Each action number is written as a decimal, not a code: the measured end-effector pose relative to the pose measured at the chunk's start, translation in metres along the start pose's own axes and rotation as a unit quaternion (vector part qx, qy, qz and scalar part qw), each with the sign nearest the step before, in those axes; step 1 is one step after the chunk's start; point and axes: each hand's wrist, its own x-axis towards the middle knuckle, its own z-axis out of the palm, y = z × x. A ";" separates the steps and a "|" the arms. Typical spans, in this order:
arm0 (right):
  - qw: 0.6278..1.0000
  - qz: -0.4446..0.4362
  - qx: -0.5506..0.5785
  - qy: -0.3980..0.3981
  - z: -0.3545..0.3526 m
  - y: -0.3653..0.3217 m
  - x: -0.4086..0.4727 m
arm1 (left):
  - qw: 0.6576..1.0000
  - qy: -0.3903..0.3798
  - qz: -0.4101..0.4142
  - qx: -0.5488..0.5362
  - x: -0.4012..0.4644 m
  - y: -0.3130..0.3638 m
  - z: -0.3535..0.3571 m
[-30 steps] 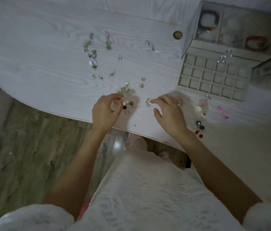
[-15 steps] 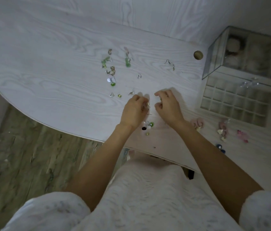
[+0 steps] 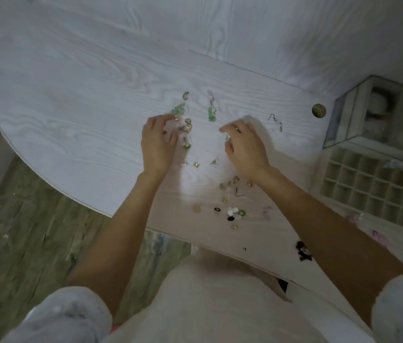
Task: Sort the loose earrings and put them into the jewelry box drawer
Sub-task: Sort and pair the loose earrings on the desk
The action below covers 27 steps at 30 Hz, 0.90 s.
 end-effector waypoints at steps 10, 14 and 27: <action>0.998 -0.054 0.008 -0.036 0.021 -0.007 0.034 | 0.989 -0.122 -0.030 0.073 0.071 0.000 0.015; 0.997 -0.035 0.065 0.008 0.018 -0.001 0.012 | 0.989 -0.122 -0.008 0.080 0.060 0.002 0.018; 0.994 0.096 -0.050 -0.034 0.011 -0.012 0.033 | 0.989 -0.139 -0.031 0.037 0.050 0.000 0.010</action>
